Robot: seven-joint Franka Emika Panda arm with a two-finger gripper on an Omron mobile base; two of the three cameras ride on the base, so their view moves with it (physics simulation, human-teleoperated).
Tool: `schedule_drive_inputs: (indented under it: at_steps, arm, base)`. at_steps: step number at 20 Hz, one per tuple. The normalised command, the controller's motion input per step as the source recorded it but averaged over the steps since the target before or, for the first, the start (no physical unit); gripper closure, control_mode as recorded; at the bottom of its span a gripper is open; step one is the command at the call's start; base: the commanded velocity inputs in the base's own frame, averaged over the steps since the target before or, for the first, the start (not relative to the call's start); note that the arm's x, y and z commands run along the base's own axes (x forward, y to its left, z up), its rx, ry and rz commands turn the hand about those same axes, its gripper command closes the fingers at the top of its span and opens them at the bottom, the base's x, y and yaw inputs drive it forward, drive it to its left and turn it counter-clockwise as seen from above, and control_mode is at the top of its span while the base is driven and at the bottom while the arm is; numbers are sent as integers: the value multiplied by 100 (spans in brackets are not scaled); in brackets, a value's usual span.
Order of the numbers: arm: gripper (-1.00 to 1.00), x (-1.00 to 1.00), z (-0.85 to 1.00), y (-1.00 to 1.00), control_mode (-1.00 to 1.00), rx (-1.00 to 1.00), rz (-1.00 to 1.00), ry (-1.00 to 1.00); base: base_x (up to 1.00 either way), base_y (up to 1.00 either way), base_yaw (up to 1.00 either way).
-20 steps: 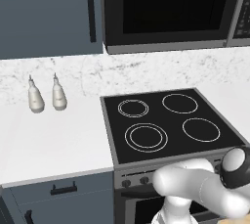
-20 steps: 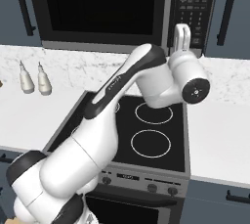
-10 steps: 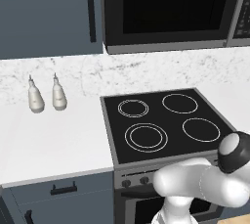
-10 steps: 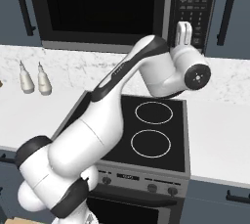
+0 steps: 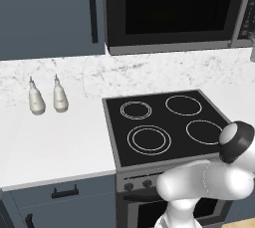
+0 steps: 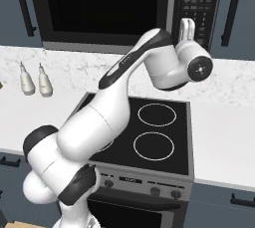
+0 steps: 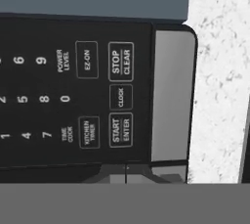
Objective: Open the microwave, place the bowl with waffle inside the microwave, then close the microwave door and turn it on.
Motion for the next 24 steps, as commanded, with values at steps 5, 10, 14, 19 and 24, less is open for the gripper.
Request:
schedule_drive_inputs:
  at_steps: [5, 10, 14, 19, 24]
  arm:
    - [100, 40, -5, 0, -100, 0, 0, 1]
    - [100, 45, -4, -1, -100, 0, 0, 1]
    - [100, 42, -8, -1, -100, 0, 0, 0]
    - [100, 35, -25, 0, -100, 0, 0, 0]
    - [100, 51, -44, 0, -100, 0, 0, 4]
  base:
    - [0, 0, 0]
    - [0, 0, 0]
    - [0, 0, 0]
    - [0, 0, 0]
    - [0, 0, 0]
